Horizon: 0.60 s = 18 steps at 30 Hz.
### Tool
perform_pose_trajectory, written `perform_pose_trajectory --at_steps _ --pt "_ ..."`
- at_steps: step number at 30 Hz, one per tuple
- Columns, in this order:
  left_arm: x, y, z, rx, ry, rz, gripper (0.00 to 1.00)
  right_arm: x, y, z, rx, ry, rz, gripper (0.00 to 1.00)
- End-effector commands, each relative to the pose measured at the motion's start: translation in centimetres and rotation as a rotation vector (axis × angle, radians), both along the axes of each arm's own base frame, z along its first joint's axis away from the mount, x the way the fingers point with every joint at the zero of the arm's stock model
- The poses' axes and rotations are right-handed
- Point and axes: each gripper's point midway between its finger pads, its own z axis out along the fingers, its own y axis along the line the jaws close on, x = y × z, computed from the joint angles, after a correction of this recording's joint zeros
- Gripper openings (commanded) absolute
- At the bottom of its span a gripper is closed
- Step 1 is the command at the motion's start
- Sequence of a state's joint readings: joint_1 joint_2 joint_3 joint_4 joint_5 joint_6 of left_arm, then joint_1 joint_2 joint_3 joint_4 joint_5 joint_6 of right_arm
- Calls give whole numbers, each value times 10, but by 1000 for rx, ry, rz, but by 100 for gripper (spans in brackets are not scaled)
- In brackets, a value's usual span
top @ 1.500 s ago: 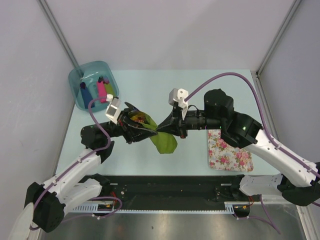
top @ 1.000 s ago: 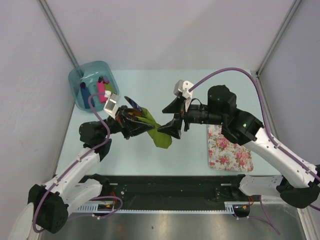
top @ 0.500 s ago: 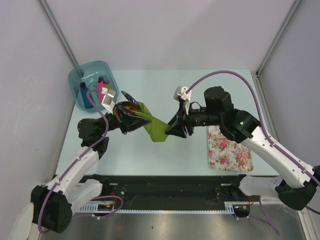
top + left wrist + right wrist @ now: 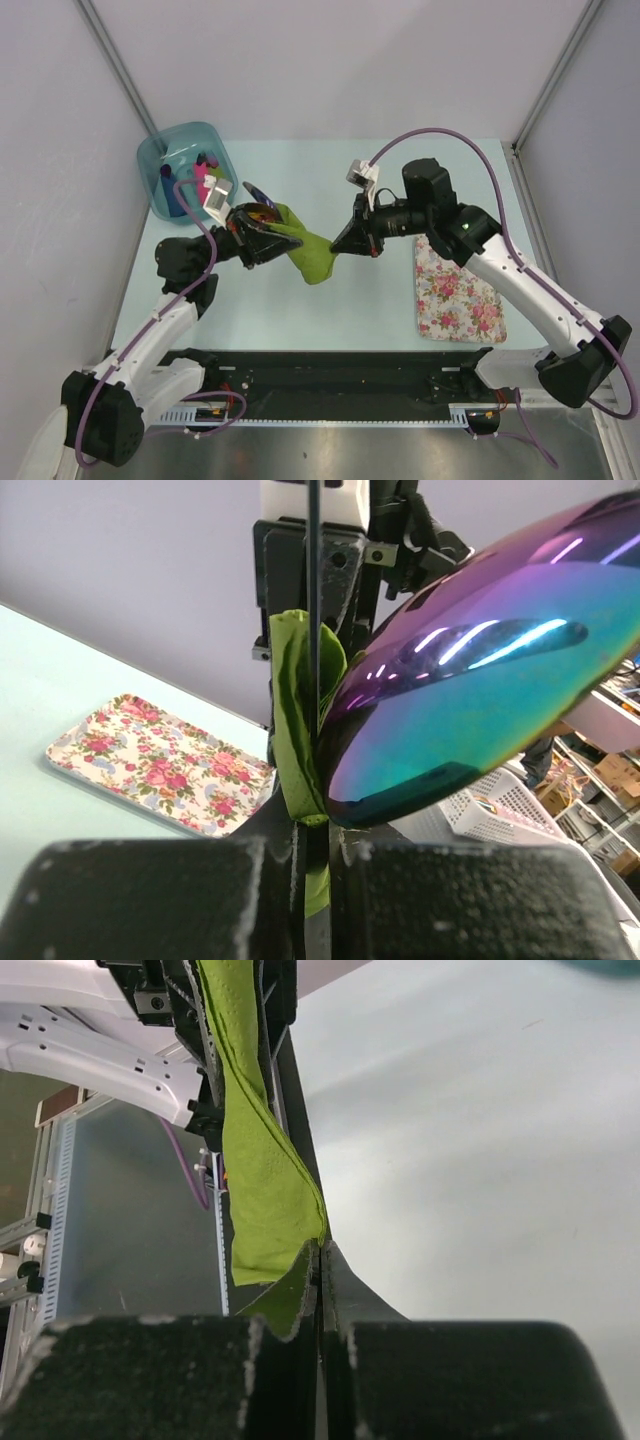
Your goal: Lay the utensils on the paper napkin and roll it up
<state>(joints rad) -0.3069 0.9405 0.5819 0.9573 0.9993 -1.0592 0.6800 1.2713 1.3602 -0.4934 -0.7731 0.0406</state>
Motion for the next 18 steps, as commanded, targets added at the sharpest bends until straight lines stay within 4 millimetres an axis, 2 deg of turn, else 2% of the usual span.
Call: perform_pose_trajectory --at_steps 1,8,11,13,16,18 --pt "-18 -1 37 -58 -92 -42 0 -2 15 -2 37 -19 56 0" --pt "-19 -9 40 -73 -63 -68 0 -13 40 -13 67 -16 134 0" --pt "-15 -11 37 -64 -48 -63 0 -12 43 -17 64 -16 132 0" --pt "-13 -10 34 -57 -51 -45 0 -6 38 -20 47 -8 101 0" --pt "-1 -7 25 -38 -28 9 0 18 19 -19 29 9 3 1" --pt "10 -5 19 -29 -5 57 0 36 5 -15 20 7 -76 10"
